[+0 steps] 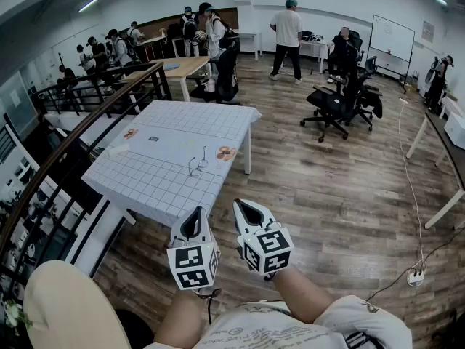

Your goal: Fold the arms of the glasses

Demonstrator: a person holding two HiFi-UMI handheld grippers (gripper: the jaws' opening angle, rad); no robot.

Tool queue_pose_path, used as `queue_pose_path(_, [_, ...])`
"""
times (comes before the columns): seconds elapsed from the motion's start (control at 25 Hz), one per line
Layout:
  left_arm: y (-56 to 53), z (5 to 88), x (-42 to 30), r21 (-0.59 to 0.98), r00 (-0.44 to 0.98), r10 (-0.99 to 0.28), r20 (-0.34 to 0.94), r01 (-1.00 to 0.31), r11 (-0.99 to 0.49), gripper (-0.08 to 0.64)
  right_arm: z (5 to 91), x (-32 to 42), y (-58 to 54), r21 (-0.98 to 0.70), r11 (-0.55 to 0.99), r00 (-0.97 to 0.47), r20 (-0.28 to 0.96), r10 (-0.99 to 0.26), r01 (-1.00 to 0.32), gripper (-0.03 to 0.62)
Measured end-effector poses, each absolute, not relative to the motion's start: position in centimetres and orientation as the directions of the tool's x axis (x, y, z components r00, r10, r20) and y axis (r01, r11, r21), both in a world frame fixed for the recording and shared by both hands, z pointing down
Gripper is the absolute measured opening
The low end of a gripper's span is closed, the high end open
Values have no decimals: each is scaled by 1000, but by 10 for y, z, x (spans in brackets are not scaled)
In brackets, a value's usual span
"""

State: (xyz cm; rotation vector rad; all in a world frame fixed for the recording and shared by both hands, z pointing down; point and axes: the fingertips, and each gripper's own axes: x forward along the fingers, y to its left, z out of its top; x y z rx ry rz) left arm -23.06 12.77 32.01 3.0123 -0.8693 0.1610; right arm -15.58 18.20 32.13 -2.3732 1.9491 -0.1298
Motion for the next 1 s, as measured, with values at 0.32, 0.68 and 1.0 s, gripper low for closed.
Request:
queue_pose_path(0.32, [123,317,-224,-31,833,-545,101,-545,-838,11,319,-147,177,-123,-190,190,13,-982,-974,12])
queue_pose_path(0.68, [134,325,-193,-41,818,-564,116,-563,-825,12,320,-116,189,-147,-160,166,-28,-986,-976,14])
queue_pose_path(1.0, [154,336,-168,-42,805,-580,127,-580,-814,12,328,-94,205,-145,-121,125,-21,-992,-982,14])
